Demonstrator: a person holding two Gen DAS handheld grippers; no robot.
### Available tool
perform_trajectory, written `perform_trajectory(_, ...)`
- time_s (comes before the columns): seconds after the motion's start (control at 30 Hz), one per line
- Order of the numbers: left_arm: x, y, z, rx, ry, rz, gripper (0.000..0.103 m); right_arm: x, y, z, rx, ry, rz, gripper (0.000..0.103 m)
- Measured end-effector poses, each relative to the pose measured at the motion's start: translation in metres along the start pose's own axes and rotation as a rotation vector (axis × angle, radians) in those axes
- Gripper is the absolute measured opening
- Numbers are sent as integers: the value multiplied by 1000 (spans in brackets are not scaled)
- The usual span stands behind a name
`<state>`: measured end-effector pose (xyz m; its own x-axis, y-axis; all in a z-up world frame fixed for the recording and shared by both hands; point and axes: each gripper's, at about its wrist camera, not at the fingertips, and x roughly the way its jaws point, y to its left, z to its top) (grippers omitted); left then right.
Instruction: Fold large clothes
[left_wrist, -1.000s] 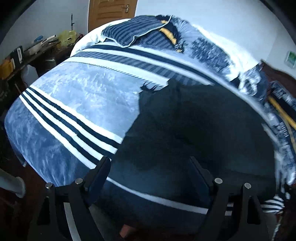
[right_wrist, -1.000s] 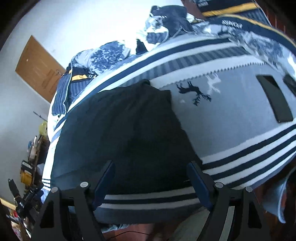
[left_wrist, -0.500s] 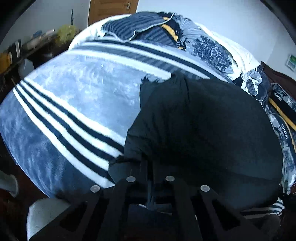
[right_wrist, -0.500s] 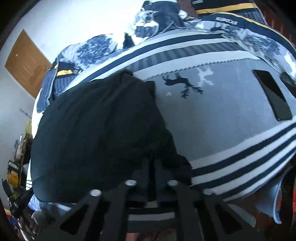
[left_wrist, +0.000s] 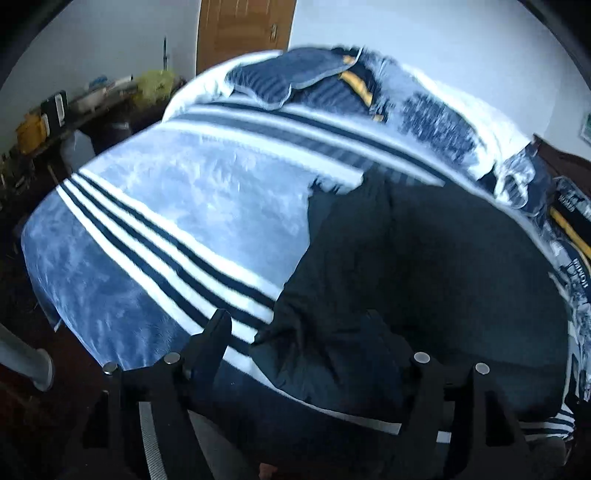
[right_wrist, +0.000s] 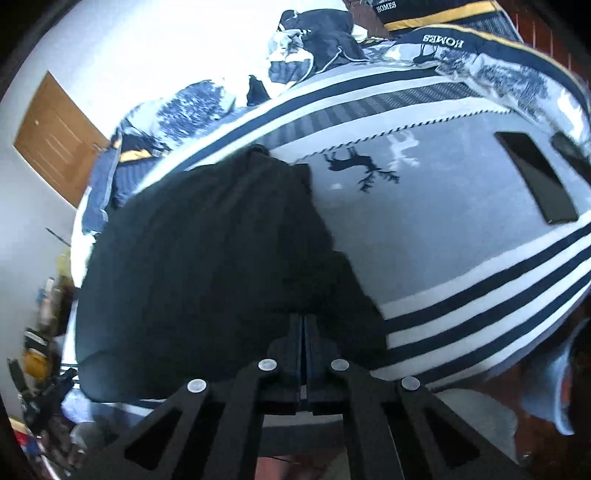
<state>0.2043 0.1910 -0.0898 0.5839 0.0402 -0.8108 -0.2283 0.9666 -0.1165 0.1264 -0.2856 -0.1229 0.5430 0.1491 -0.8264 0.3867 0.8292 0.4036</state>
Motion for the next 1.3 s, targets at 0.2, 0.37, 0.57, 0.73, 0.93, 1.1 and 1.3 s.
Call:
perform_trajectory(0.2,-20,-16,14,35,-27,-26,75,-19,20,-3,-24,-50,44,81)
perform_trajectory(0.37,-7,-35,40,77,-14,-45,77,-32,40,13,-99,-93,49,81)
perform_trajectory(0.57,39,-52,88,110,24,-32,77,-13,50,68,-139,-52,104,81)
perform_trajectory(0.73,108,-67,129,110,117,-52,77,49,45,130,-132,77,127,80)
perform_trajectory(0.93,173,-87,145,77,255,-138,31,131,20,193,21,205,150,58)
perform_trajectory(1.1,169,-95,144,115,215,-148,3,179,34,203,-24,306,172,4)
perform_trajectory(1.3,179,-100,145,195,162,25,1,140,44,206,-107,146,70,2)
